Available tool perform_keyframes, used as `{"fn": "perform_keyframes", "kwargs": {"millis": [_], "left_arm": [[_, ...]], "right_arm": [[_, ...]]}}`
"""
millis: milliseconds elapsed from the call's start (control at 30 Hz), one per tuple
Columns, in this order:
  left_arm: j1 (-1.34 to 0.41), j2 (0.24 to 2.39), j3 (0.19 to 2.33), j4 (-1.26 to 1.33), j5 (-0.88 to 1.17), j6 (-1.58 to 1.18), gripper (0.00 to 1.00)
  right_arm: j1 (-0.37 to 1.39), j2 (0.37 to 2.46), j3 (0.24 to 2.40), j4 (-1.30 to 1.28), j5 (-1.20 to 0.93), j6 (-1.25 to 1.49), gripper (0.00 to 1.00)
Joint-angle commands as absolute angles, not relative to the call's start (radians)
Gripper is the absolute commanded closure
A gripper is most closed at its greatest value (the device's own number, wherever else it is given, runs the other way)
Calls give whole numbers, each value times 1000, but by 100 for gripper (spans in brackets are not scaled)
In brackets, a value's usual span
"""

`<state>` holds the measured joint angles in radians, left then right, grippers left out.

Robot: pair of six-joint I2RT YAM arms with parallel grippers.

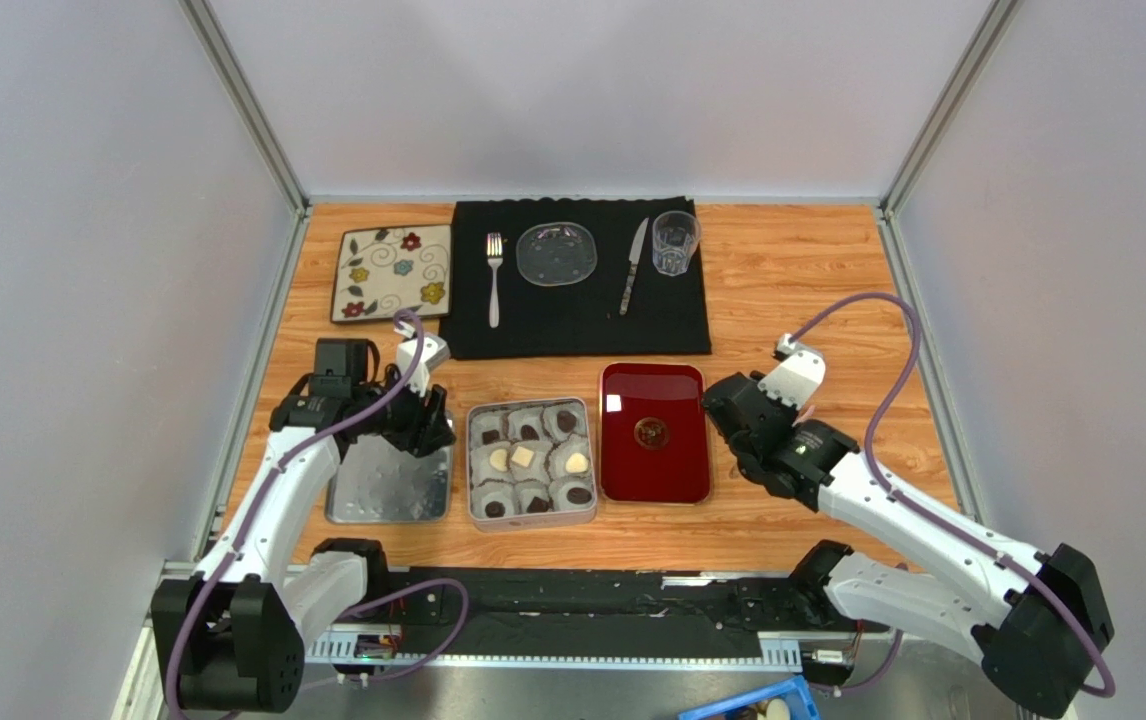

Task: Pack the chocolate

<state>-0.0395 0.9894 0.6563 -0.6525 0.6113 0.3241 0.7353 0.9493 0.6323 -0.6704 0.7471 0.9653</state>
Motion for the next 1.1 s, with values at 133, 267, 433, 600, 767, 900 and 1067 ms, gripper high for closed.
{"fn": "perform_keyframes", "kwargs": {"millis": [133, 267, 433, 600, 767, 900, 1067], "left_arm": [[89, 1046, 680, -583, 434, 437, 46], [94, 1057, 643, -470, 385, 569, 46], [94, 1097, 627, -388, 429, 730, 46], [94, 1187, 678, -471, 460, 885, 47], [94, 1255, 710, -581, 518, 992, 48], [92, 1284, 729, -598, 549, 1003, 48], [94, 1333, 772, -675, 571, 1054, 48]], "right_arm": [[998, 1008, 822, -623, 887, 825, 84], [1074, 1008, 825, -560, 884, 788, 87], [1100, 979, 798, -528, 844, 781, 89], [1103, 948, 773, -502, 804, 782, 90], [1104, 948, 784, -503, 784, 770, 90], [1103, 950, 788, -502, 772, 767, 90], [1103, 945, 792, -509, 761, 776, 90]]}}
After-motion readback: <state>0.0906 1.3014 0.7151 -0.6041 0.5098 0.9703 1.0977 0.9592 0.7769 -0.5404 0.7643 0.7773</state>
